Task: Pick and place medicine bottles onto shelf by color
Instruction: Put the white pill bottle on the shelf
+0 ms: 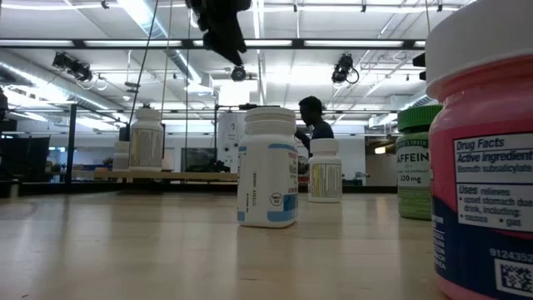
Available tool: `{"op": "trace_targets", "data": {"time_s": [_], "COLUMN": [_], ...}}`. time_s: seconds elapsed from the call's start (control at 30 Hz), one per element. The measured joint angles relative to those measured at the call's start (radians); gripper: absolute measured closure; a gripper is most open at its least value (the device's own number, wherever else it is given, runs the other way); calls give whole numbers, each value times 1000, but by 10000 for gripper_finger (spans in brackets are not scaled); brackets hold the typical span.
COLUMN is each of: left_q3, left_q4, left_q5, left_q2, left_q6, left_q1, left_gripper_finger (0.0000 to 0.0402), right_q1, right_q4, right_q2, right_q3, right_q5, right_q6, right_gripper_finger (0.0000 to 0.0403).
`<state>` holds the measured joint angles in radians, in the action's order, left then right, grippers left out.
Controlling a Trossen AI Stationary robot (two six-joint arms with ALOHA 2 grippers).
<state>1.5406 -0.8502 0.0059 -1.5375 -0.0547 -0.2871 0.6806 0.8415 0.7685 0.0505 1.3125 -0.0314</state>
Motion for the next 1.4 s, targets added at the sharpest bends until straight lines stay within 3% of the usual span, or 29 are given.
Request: {"op": "trace_targets", "data": {"time_s": [0.33, 0.53, 0.7, 0.97, 1.17, 1.4], "left_q3": [-646, -866, -929, -946, -1024, -1166], "left_q4": [733, 1063, 1254, 1242, 1265, 1526], "left_q5": [36, -100, -106, -107, -107, -107], "left_q2": [323, 423, 434, 434, 434, 455], "left_q6": [172, 183, 201, 155, 146, 156], "left_q1": [93, 170, 186, 206, 219, 217], "left_gripper_finger": [111, 112, 112, 112, 121, 145], "right_q1": [9, -112, -236, -411, -512, -611], "right_q4": [-27, -88, -289, -658, -880, -1087], "right_q2": [16, 30, 90, 222, 325, 498], "right_q3": [0, 59, 197, 426, 617, 822], "right_q5": [-21, -122, -232, -480, -627, -839], "right_q6": [56, 51, 90, 265, 304, 343], "right_gripper_finger": [128, 128, 128, 128, 128, 128]}}
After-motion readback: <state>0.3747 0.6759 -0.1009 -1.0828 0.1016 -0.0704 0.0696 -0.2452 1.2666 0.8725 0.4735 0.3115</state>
